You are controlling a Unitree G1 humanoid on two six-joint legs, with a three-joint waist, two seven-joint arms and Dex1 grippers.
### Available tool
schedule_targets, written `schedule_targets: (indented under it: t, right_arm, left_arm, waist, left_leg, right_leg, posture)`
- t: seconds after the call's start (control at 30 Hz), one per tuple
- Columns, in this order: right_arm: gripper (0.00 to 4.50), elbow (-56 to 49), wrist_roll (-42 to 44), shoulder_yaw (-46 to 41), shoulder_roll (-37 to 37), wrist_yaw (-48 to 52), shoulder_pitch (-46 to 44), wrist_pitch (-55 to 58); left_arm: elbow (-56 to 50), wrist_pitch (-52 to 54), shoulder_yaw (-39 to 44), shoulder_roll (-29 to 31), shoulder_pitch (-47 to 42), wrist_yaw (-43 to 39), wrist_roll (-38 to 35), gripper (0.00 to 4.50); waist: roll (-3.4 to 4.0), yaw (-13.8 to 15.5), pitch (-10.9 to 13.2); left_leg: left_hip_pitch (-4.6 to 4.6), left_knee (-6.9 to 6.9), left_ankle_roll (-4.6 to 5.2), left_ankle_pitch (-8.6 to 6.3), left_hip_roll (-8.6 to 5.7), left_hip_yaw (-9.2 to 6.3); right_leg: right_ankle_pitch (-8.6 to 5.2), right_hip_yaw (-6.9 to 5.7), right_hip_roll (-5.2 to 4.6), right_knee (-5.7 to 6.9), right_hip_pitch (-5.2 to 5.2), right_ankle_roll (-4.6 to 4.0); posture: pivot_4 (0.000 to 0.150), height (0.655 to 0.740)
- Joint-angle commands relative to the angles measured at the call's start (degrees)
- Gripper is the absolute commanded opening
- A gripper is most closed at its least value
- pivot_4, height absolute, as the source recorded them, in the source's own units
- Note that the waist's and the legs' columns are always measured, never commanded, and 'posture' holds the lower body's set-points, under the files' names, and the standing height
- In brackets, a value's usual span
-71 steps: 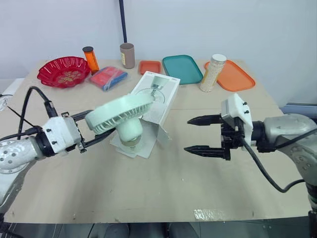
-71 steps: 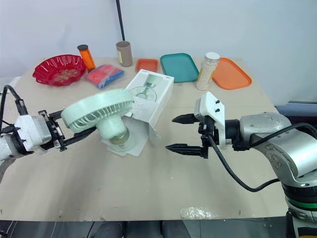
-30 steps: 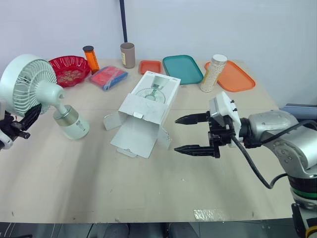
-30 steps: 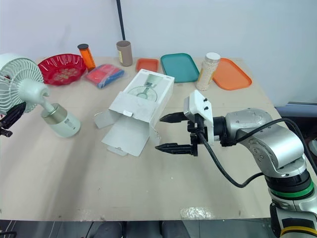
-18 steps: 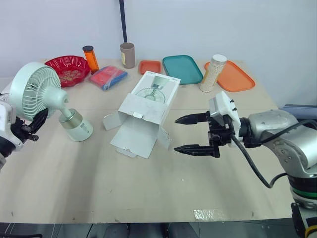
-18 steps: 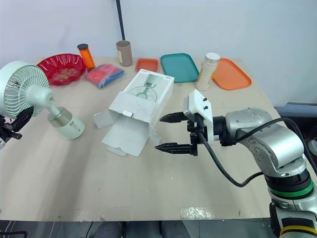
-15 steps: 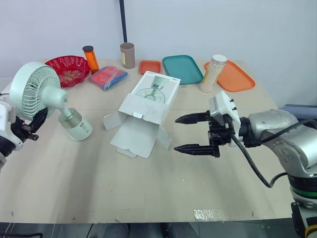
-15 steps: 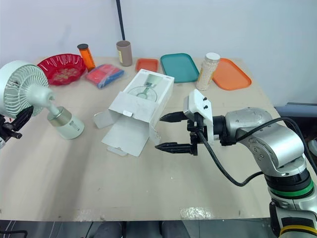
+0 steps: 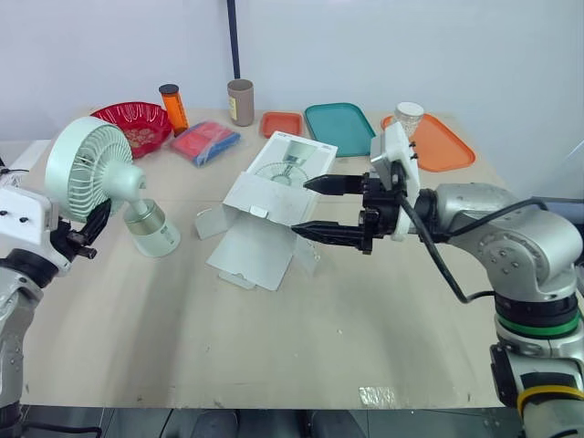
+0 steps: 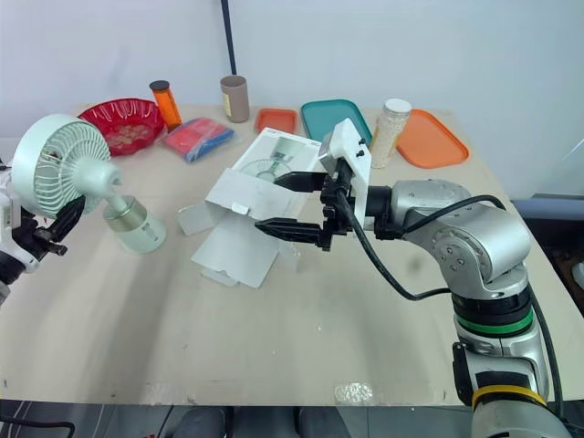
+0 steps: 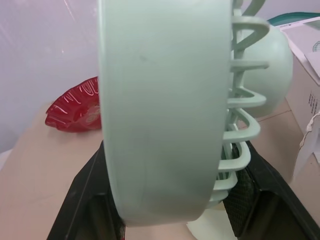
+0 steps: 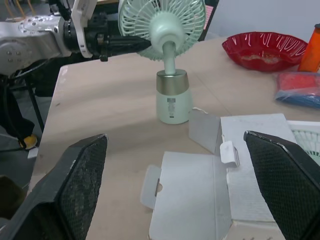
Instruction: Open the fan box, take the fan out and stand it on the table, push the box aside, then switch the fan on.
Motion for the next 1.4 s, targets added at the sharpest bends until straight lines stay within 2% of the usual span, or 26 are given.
schedule_targets:
  t: [0.03,0.67,1.4]
  right_arm:
    - [4.5,-0.67,1.36,-2.44,0.21,-1.08,-1.55,0.29]
    - [4.5,-1.6,1.79,-1.4,-0.76,-0.13,-1.34,0.16]
    - [4.5,-1.87,0.87,-0.89,-1.83,0.67,-0.86,-0.56]
  left_arm:
    - [-1.37,-0.25,-0.82,-0.85,-0.25,0.75,0.13,1.95]
    - [-0.57,5.28,-2.96,-7.41,-1.19,4.04,-4.74,1.95]
    - [1.82,5.15,-3.8,-9.24,-4.19,4.58,-6.13,1.95]
  waist:
    - [0.02,0.0,-0.01]
    - [0.21,0.18,-0.14]
    - [0.34,0.97,-0.22]
  left_leg:
    - [0.01,0.0,0.0,0.0,0.0,-0.02]
    - [0.05,0.01,0.0,0.0,-0.03,-0.06]
    - [0.08,0.01,0.0,0.01,-0.08,-0.08]
  right_leg:
    - [0.0,-0.01,0.01,0.01,0.0,0.0]
    - [0.0,-0.05,0.01,0.01,0.08,0.0]
    - [-0.02,-0.03,-0.01,-0.01,0.14,0.04]
  posture:
    - [0.15,0.74]
    - [0.15,0.74]
    - [0.15,0.74]
